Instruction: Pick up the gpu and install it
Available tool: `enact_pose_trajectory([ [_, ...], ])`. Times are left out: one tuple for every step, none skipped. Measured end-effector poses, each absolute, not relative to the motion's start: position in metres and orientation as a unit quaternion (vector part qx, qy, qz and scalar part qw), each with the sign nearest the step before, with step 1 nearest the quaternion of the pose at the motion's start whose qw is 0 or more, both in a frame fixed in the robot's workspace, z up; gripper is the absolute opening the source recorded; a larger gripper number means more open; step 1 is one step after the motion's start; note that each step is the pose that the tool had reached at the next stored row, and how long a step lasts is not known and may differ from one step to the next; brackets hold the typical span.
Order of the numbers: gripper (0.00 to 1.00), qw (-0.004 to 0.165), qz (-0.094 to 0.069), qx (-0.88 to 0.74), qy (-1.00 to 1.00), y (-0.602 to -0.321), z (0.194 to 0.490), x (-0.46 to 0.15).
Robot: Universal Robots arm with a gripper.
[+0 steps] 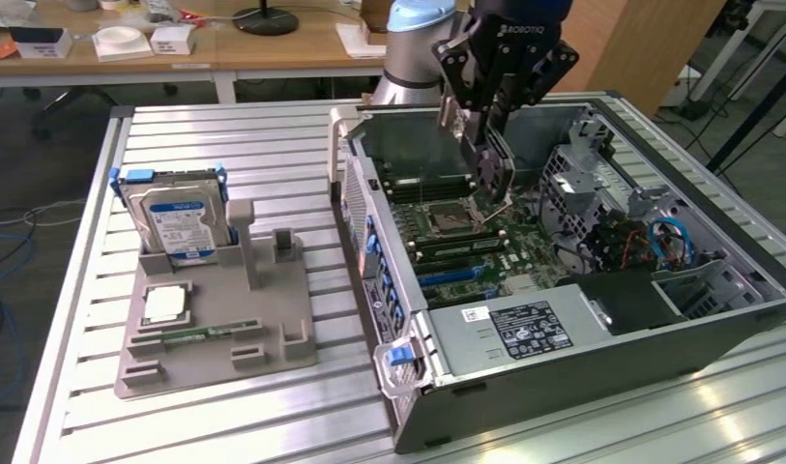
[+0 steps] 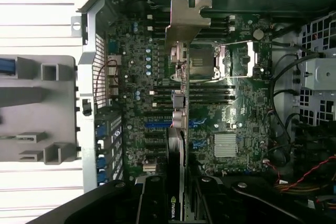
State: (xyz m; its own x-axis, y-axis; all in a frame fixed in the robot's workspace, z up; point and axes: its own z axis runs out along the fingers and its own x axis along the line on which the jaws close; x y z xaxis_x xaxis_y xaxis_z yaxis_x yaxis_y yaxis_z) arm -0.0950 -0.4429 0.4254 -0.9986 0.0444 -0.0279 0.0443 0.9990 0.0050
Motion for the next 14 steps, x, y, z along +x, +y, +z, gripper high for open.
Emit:
enact_pose_trajectory([
  [0.26,0.014,0.002,0.022,1.0,-0.443,0.425,-0.093],
  [0.26,0.014,0.002,0.022,1.0,-0.443,0.425,-0.092],
  [0.26,0.014,0.002,0.022,1.0,-0.443,0.425,-0.09],
  [0.26,0.014,0.002,0.022,1.0,-0.443,0.425,-0.089],
  [0.26,0.014,0.002,0.022,1.0,-0.443,0.425,-0.087],
  [0.26,0.014,0.002,0.022,1.0,-0.443,0.425,-0.086],
  [0.26,0.014,0.002,0.022,1.0,-0.443,0.425,-0.084],
  [0.26,0.014,0.002,0.022,1.0,-0.443,0.425,-0.082],
  [0.26,0.014,0.002,0.022,1.0,-0.443,0.425,-0.08],
  [0.26,0.014,0.002,0.022,1.0,-0.443,0.425,-0.079],
  [0.26,0.014,0.002,0.022,1.0,-0.443,0.425,-0.077],
  [0.26,0.014,0.002,0.022,1.0,-0.443,0.425,-0.075],
  [0.26,0.014,0.002,0.022,1.0,-0.443,0.425,-0.073],
  [0.26,0.014,0.002,0.022,1.0,-0.443,0.425,-0.071],
])
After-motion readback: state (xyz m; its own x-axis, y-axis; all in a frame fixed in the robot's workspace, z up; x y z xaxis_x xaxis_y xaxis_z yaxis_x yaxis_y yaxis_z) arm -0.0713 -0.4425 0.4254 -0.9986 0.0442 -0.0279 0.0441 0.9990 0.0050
